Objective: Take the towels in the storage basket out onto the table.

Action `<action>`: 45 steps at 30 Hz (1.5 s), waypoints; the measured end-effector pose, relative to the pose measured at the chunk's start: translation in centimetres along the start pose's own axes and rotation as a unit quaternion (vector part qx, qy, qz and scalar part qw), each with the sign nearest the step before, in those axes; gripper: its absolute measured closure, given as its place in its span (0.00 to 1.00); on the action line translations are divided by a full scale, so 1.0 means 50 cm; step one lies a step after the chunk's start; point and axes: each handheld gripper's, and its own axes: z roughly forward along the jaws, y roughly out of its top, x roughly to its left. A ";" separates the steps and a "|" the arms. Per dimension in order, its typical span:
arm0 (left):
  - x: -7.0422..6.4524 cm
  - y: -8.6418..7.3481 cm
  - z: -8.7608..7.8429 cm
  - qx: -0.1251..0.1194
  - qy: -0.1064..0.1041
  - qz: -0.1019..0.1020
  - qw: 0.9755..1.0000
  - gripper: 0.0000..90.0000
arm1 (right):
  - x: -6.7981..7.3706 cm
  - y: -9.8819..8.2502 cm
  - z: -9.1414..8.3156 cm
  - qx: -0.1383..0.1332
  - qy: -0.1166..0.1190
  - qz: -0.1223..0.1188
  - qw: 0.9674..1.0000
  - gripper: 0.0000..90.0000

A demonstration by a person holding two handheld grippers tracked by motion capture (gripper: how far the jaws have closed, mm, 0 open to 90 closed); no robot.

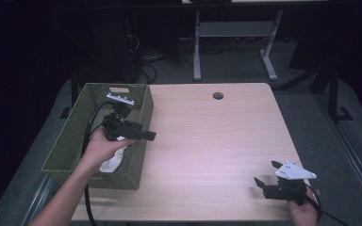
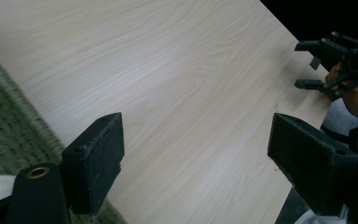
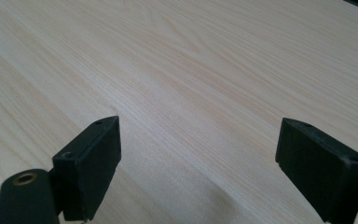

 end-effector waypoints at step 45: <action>0.262 -0.107 -0.040 0.052 0.160 -0.164 0.972 0.24 | -0.003 -0.002 -0.002 0.000 -0.001 0.002 1.000 0.15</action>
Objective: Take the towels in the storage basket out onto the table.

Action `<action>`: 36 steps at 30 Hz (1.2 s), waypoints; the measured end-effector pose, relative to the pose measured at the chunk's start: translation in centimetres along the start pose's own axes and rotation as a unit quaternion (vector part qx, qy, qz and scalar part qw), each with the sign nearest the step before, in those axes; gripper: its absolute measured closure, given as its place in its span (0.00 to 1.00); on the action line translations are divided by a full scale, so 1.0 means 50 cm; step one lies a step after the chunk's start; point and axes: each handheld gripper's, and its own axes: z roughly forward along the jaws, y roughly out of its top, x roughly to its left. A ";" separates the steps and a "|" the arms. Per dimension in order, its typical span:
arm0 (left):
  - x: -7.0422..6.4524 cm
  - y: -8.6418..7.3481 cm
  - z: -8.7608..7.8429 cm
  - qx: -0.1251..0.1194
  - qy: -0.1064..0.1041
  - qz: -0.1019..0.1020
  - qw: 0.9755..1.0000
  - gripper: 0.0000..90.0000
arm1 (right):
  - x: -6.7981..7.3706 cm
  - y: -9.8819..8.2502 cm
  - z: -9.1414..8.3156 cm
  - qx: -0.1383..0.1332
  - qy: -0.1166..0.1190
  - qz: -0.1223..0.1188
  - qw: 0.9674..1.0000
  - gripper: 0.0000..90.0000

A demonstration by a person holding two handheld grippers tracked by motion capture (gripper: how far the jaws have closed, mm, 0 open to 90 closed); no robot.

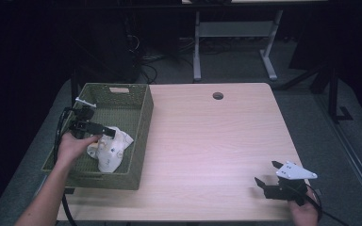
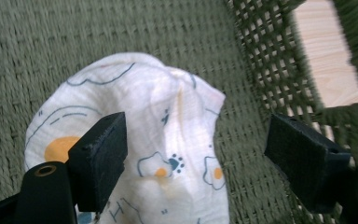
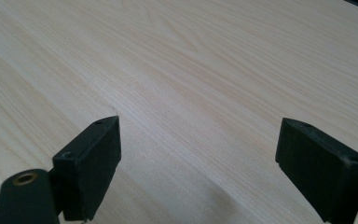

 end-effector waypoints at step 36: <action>-0.003 0.009 0.130 0.166 0.164 0.040 0.972 0.46 | 0.002 0.001 0.002 0.001 0.002 -0.001 1.000 0.15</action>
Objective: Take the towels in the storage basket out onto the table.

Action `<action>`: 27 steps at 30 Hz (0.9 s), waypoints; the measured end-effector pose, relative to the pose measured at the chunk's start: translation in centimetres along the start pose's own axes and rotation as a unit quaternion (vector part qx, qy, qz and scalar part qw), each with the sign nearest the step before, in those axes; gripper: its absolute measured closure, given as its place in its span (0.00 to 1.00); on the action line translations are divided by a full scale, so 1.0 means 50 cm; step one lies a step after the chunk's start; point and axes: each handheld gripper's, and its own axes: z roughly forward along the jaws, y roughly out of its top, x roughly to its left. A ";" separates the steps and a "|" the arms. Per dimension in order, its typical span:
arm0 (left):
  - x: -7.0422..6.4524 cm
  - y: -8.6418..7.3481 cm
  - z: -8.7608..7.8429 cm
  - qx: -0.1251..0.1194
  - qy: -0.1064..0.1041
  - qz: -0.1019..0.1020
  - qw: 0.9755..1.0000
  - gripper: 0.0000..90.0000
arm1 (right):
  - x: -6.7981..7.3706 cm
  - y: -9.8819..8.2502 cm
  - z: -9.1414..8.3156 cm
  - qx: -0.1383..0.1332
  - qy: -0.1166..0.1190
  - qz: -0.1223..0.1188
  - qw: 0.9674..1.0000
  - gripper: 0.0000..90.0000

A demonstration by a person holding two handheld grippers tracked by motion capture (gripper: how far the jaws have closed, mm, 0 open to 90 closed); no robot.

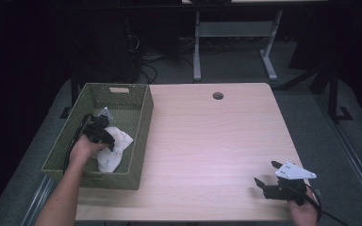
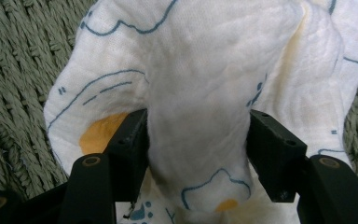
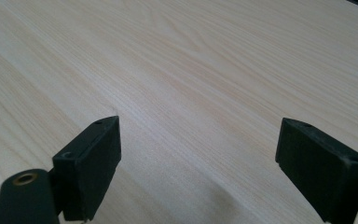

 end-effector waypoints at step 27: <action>0.033 -0.013 -0.022 -0.023 -0.037 -0.024 0.999 0.80 | 0.002 -0.002 0.008 0.008 0.001 0.002 1.000 0.15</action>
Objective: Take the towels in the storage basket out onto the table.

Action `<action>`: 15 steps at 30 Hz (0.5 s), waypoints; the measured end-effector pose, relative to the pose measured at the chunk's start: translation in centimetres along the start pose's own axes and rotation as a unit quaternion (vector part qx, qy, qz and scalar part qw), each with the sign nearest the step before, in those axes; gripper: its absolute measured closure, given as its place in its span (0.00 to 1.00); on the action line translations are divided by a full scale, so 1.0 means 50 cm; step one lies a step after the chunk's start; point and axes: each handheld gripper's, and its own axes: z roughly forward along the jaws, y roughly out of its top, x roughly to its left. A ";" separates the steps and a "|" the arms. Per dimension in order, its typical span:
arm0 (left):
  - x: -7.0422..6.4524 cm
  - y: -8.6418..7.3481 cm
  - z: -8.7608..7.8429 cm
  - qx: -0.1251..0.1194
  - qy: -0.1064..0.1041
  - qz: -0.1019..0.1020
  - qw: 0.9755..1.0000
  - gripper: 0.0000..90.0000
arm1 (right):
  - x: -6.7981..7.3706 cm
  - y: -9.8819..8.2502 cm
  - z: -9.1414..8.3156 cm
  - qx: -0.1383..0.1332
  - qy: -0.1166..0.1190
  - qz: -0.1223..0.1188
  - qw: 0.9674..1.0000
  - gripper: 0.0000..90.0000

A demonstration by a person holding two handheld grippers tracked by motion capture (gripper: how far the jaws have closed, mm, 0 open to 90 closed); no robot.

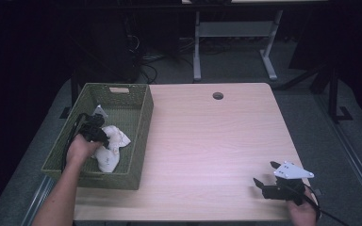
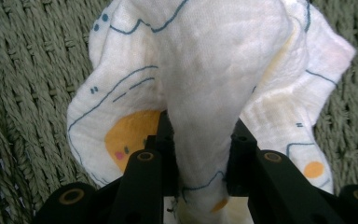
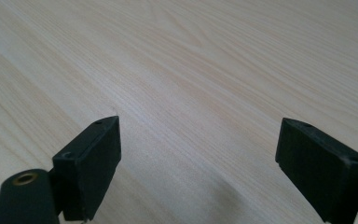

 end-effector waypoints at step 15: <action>0.014 -0.019 -0.103 -0.095 -0.081 -0.005 0.992 0.80 | -0.001 0.000 -0.001 -0.004 -0.005 -0.001 1.000 0.15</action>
